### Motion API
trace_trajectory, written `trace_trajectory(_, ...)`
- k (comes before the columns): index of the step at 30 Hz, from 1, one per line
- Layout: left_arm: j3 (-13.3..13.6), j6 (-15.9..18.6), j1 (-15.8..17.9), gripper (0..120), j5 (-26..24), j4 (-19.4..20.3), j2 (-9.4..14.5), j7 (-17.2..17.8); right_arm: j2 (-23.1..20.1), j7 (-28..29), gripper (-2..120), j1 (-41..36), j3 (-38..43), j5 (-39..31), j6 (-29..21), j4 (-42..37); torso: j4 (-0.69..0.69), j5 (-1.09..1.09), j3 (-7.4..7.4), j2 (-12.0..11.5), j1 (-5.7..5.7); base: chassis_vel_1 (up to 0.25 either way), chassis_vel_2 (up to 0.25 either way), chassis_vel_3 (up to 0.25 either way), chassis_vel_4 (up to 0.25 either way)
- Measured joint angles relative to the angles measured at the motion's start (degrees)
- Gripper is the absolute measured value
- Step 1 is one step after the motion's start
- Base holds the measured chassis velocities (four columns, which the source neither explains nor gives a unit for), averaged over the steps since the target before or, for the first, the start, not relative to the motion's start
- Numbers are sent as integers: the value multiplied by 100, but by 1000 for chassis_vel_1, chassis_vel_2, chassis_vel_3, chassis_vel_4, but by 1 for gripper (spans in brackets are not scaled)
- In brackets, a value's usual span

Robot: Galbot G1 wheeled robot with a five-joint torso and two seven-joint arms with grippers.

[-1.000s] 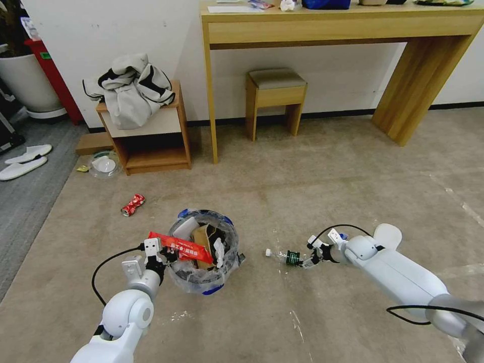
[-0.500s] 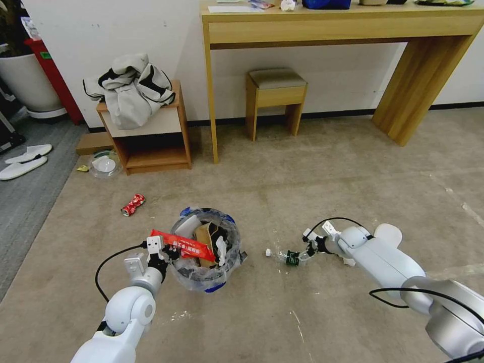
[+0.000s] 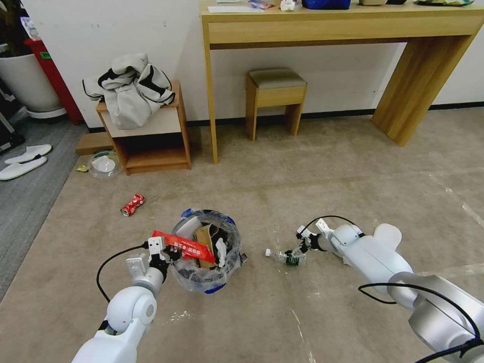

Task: Pick up the trash bin and place the garbage on the floor into it.

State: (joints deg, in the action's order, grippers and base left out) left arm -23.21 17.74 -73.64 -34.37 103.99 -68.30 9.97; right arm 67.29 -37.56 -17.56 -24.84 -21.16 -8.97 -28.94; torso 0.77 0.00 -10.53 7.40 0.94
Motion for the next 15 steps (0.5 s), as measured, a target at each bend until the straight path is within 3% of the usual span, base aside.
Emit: trace_trajectory(15,-47,-46,-76,1,29,13,-20,-39,316,-76,100,115,-48,722,162,268,-2,0,0,0,0,0,0,0,0)
